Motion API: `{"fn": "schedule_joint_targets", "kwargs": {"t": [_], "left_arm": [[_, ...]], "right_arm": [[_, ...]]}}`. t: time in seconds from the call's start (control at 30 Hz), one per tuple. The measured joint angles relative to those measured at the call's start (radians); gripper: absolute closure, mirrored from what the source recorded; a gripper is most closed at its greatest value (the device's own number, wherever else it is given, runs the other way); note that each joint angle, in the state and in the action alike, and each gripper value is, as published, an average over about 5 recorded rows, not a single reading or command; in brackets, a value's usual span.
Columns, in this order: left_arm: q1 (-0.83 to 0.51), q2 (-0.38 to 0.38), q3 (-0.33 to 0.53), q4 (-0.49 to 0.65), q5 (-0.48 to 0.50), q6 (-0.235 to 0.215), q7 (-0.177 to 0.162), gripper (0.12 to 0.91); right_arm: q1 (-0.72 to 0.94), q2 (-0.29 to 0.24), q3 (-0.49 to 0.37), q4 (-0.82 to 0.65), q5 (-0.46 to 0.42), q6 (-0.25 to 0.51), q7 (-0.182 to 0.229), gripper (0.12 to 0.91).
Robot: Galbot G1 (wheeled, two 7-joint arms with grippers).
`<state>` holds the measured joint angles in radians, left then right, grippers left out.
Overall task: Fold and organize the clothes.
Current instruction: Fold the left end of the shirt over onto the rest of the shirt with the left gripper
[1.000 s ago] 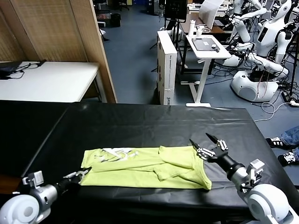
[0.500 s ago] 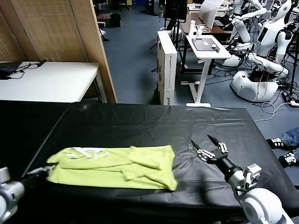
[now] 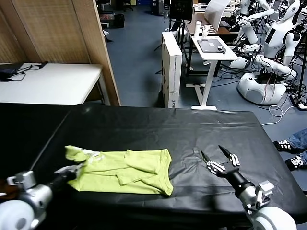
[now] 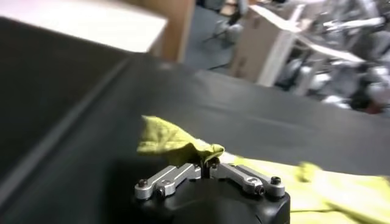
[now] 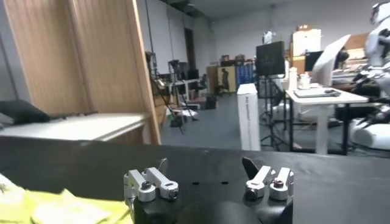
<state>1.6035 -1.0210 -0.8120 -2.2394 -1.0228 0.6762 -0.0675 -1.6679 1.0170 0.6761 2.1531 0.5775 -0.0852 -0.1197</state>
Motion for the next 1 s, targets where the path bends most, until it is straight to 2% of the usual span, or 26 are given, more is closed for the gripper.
{"fn": "schedule_joint_targets", "kwargs": {"t": [0.23,0.47,0.7,1.0], "left_arm": [[-0.073,-0.059,0.192,-0.019,0.001,0.018,-0.019,0.854],[-0.136,-0.100,0.324,-0.018,0.004,0.025,-0.042,0.854],[-0.170,-0.136,0.407,-0.014,0.031,0.029,-0.055,0.854],[-0.206,-0.192,0.473,0.009,0.048,0.033,-0.072,0.854]], "right_arm": [[-0.066,0.044,0.034,0.022,-0.032,0.005,-0.004,0.118],[-0.083,0.060,0.036,0.024,-0.045,0.006,-0.005,0.118],[-0.086,0.058,0.035,0.020,-0.045,0.007,-0.006,0.118],[-0.087,0.053,0.033,0.014,-0.045,0.007,-0.006,0.118]]}}
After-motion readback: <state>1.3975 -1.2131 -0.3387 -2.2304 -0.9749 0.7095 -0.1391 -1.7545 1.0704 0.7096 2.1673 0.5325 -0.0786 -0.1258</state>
